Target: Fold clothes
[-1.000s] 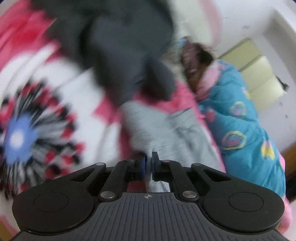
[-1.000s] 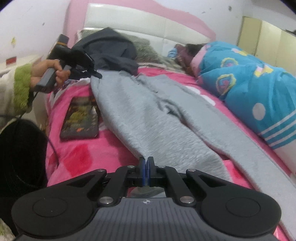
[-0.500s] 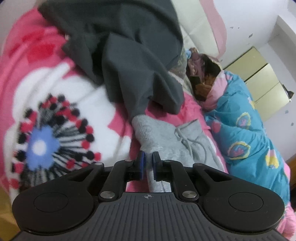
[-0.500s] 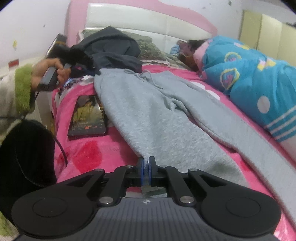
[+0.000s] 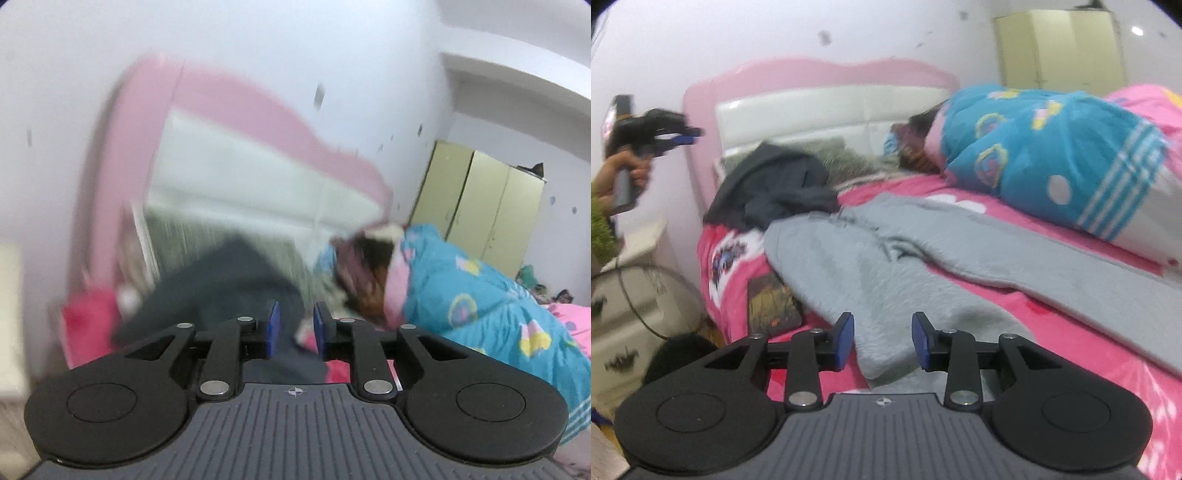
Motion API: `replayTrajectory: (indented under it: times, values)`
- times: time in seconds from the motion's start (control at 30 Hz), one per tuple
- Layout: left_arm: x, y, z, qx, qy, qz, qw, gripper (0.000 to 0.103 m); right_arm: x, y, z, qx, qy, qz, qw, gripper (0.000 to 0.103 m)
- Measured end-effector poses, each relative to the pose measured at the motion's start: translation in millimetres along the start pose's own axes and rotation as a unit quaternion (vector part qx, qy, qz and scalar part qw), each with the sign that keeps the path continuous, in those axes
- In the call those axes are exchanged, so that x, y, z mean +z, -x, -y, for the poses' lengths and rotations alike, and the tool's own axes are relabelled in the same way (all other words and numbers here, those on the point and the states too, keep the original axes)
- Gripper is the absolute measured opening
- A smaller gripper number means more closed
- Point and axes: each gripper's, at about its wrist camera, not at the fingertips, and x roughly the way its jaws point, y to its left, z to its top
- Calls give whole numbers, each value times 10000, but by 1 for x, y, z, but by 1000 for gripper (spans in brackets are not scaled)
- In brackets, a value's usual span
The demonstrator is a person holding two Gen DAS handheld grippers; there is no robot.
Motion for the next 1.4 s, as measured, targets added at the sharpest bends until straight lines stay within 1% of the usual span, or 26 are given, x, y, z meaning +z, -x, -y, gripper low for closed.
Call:
replayTrajectory:
  times: [0.03,0.07,0.1,0.13,0.17,0.2,0.23,0.27,0.3,0.33,0.4,0.43,0.5,0.57,0.6,0.67,0.77,0.8,0.83,0.9,1.0,1.03,1.13,1.23,1.4]
  values:
    - [11,11,5,23,-165,97,9998,24,-1,9,4,-32,-131,76,9999,37]
    - [19,21,11,-1,-359,109,9993,30,-4,18,9,-63,-265,148,9995,38]
    - [26,30,18,-45,-555,91,9984,33,-6,26,13,-99,-397,227,9989,39]
    - [27,37,26,-170,-743,-33,9971,38,-8,36,18,-136,-527,306,9980,40]
    - [24,42,35,-359,-891,-218,9951,42,-11,45,23,-179,-644,386,9970,40]
    - [19,46,45,-563,-1013,-427,9923,45,-15,55,28,-236,-765,446,9958,41]
    - [9,49,54,-809,-1062,-707,9885,50,-19,65,33,-292,-885,506,9944,43]
    - [-3,52,63,-1056,-1103,-996,9832,56,-23,75,38,-348,-1006,566,9927,44]
    - [-21,54,72,-1308,-1120,-1316,9762,58,-27,84,43,-405,-1126,626,9908,45]
    - [-43,55,83,-1555,-1127,-1646,9675,60,-31,94,47,-464,-1243,680,9888,47]
    - [-92,58,104,-2024,-1142,-2299,9451,61,-42,113,55,-625,-1437,708,9851,53]
    - [-120,59,116,-2234,-1158,-2610,9320,61,-48,122,59,-696,-1516,719,9834,56]
    - [-174,60,139,-2633,-1167,-3201,9026,61,-58,138,65,-873,-1656,727,9796,59]
    - [-214,61,157,-2935,-1000,-3634,8785,61,-68,151,70,-1083,-1812,707,9749,59]
    - [-232,62,166,-3049,-852,-3779,8700,61,-74,157,73,-1190,-1901,689,9721,60]
    - [-253,62,179,-3116,-604,-3839,8671,61,-84,170,79,-1401,-2085,653,9657,68]
    - [-283,63,198,-3200,-252,-3906,8628,61,-102,180,91,-1683,-2530,589,9509,74]
    - [-289,62,203,-3184,-209,-3861,8655,61,-107,181,97,-1736,-2747,557,9441,74]
    - [-292,63,208,-3184,-166,-3796,8685,61,-114,182,104,-1727,-3027,535,9358,75]
    - [-298,67,216,-3248,-98,-3671,8716,61,-126,183,118,-1699,-3573,490,9171,75]
    - [-303,64,218,-3332,6,-3564,8729,61,-140,176,135,-1543,-4204,421,8931,75]
    - [-304,62,218,-3358,41,-3538,8730,61,-144,172,140,-1500,-4373,396,8858,75]
    - [-309,57,217,-3437,147,-3457,8730,61,-152,161,147,-1365,-4724,399,8698,75]
    - [-313,52,216,-3515,252,-3375,8729,61,-153,151,152,-1315,-4908,436,8602,74]
    - [-318,46,214,-3665,349,-3235,8717,61,-149,146,155,-1399,-5009,371,8533,70]
